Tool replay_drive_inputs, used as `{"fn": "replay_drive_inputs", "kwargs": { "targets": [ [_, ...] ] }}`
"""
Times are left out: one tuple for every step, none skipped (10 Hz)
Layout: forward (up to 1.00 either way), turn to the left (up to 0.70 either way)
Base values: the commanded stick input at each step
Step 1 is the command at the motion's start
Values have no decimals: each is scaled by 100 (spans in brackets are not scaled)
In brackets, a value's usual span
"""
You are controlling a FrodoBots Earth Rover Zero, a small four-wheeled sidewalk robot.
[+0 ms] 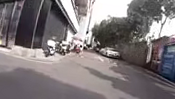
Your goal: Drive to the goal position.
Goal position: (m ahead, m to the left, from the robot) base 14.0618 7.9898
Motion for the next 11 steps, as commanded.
{"fn": "replay_drive_inputs", "kwargs": {
  "targets": [
    [70, 0],
    [70, 0],
    [70, 0],
    [70, 0],
    [70, 0],
    [70, 0],
    [70, 0],
    [70, 0],
    [70, 0],
    [70, 0],
    [70, 0]
  ]
}}
